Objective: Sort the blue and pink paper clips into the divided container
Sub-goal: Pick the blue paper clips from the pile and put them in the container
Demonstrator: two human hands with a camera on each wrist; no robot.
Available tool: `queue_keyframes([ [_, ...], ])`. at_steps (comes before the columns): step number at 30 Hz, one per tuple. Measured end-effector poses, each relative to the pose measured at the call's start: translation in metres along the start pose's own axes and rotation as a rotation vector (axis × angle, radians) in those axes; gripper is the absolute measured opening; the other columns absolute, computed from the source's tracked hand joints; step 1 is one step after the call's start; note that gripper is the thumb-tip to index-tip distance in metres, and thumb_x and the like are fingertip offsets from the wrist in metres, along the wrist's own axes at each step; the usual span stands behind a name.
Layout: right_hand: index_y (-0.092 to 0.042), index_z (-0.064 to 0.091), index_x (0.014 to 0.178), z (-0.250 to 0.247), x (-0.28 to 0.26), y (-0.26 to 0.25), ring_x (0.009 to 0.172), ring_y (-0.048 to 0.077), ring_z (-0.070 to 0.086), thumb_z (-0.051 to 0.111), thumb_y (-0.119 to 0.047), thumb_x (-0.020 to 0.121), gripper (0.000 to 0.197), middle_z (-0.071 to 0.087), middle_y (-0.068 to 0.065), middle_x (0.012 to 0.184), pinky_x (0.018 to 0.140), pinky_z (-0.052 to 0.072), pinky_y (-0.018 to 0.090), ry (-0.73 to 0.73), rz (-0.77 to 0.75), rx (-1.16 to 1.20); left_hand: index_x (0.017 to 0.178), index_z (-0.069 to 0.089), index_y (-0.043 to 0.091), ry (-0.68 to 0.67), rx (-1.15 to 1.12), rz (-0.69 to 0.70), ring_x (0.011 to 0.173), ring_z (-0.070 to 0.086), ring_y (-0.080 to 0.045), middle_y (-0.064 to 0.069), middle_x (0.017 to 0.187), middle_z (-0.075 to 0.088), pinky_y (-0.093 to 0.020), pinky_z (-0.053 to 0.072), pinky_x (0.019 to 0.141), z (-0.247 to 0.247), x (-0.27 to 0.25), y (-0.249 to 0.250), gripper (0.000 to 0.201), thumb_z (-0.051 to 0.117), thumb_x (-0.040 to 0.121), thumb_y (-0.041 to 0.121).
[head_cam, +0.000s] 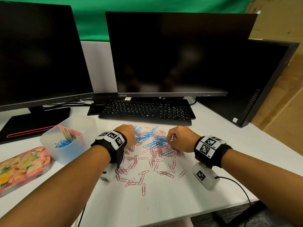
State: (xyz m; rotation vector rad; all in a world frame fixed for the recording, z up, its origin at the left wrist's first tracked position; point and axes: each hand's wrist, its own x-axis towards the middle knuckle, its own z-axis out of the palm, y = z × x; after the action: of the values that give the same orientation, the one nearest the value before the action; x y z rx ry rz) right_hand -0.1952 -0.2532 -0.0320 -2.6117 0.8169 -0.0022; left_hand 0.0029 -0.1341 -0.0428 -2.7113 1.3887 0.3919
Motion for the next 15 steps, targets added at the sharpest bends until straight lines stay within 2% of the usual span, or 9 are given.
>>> queue_keyframes([
  [2,-0.023,0.070,0.094,0.000,-0.002,-0.001,0.073,0.007,0.052,0.058,-0.015,0.085,0.018,0.050,-0.014,0.076,0.057,0.039,0.016,-0.013,-0.009,-0.017,0.072,0.048,0.015,-0.009,0.001,-0.004,0.075,0.055,-0.020,-0.001,0.074,0.051,-0.028,0.044,0.062,-0.002,0.000,0.001,0.019,0.055,0.088,0.022],
  [5,-0.024,0.071,0.093,0.000,-0.005,-0.005,0.079,0.014,0.058,0.055,-0.013,0.085,0.021,0.058,-0.009,0.082,0.069,0.051,0.026,-0.056,-0.024,-0.040,0.068,0.046,0.017,-0.021,0.008,-0.008,0.073,0.055,-0.021,0.000,0.072,0.051,-0.028,0.042,0.060,0.000,0.001,0.001,0.023,0.059,0.085,0.023],
  [7,-0.027,0.071,0.093,0.001,-0.006,-0.007,0.083,0.014,0.058,0.056,-0.014,0.083,0.022,0.061,-0.009,0.085,0.073,0.050,0.027,-0.093,-0.049,-0.089,0.068,0.047,0.017,-0.026,0.016,-0.008,0.073,0.056,-0.021,0.000,0.073,0.052,-0.028,0.044,0.060,0.002,0.001,0.001,0.022,0.060,0.085,0.024],
  [10,-0.028,0.072,0.097,0.006,-0.005,-0.009,0.094,0.017,0.062,0.054,-0.012,0.082,0.029,0.069,-0.005,0.101,0.080,0.052,0.030,-0.140,-0.095,-0.167,0.068,0.047,0.018,-0.030,0.012,-0.010,0.075,0.057,-0.021,0.000,0.075,0.054,-0.028,0.045,0.062,0.002,0.000,0.001,0.021,0.059,0.086,0.021],
  [13,-0.024,0.072,0.101,0.007,-0.007,-0.011,0.095,0.017,0.061,0.051,-0.011,0.086,0.028,0.069,-0.004,0.105,0.075,0.046,0.025,-0.150,-0.134,-0.240,0.069,0.048,0.018,-0.039,0.008,0.003,0.076,0.057,-0.020,-0.002,0.081,0.057,-0.028,0.044,0.062,0.001,-0.001,0.001,0.021,0.058,0.087,0.023],
  [15,-0.023,0.071,0.100,0.007,-0.008,-0.011,0.090,0.016,0.058,0.053,-0.014,0.087,0.025,0.068,-0.004,0.103,0.072,0.042,0.024,-0.153,-0.148,-0.273,0.076,0.057,0.015,-0.027,-0.017,0.007,0.077,0.058,-0.021,-0.002,0.083,0.059,-0.027,0.044,0.061,-0.001,-0.004,0.000,0.013,0.060,0.086,0.024],
])
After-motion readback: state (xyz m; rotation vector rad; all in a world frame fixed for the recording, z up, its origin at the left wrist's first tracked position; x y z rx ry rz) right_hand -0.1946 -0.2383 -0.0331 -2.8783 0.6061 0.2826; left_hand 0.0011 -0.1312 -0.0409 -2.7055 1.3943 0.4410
